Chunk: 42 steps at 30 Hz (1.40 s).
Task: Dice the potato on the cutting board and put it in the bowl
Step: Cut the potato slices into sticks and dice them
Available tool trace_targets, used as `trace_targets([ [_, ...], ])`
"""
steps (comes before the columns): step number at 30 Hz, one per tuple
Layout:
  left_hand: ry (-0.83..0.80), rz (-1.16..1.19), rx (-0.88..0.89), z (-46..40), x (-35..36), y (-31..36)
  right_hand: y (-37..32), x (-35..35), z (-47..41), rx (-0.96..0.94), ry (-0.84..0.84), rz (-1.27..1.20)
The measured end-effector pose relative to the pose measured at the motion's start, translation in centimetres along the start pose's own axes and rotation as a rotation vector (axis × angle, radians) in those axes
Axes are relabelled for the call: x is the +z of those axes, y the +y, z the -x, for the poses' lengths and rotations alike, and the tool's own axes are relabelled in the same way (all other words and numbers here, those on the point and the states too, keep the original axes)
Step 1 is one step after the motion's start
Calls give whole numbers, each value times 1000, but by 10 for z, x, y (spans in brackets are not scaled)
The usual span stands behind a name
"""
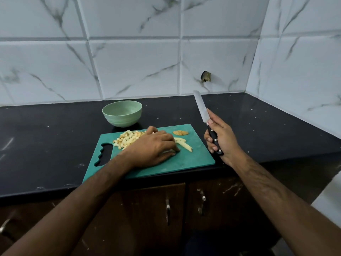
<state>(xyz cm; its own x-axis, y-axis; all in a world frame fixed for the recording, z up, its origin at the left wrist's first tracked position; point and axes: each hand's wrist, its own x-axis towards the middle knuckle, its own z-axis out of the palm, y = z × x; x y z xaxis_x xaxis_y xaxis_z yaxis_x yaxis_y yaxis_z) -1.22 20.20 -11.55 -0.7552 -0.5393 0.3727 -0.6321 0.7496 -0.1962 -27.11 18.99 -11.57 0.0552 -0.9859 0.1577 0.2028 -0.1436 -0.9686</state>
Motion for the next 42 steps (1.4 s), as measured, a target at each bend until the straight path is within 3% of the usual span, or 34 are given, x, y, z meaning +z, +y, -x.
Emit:
trace_targets([
  [4, 50, -68, -45, 21, -6, -28, 2, -3, 0, -4, -18, -40],
  [13, 200, 26, -303, 24, -14, -37, 3, 1, 0, -18, -36, 2],
  [16, 127, 29, -256, 7, -10, -21, 3, 2, 1, -25, -34, 19],
  [20, 8, -104, -46, -19, 2, 5, 4, 3, 2, -32, -28, 46],
  [23, -12, -110, -22, -35, 9, 11, 4, 3, 1, -31, -22, 48],
  [29, 22, -82, -59, -42, 6, 11, 4, 1, 1, -36, -35, 51],
  [35, -19, 138, -231, -30, -1, 11, 3, 0, 1, -39, -45, 74],
  [42, 42, 238, -333, -19, 1, 13, 3, 2, 5, -40, -39, 95],
])
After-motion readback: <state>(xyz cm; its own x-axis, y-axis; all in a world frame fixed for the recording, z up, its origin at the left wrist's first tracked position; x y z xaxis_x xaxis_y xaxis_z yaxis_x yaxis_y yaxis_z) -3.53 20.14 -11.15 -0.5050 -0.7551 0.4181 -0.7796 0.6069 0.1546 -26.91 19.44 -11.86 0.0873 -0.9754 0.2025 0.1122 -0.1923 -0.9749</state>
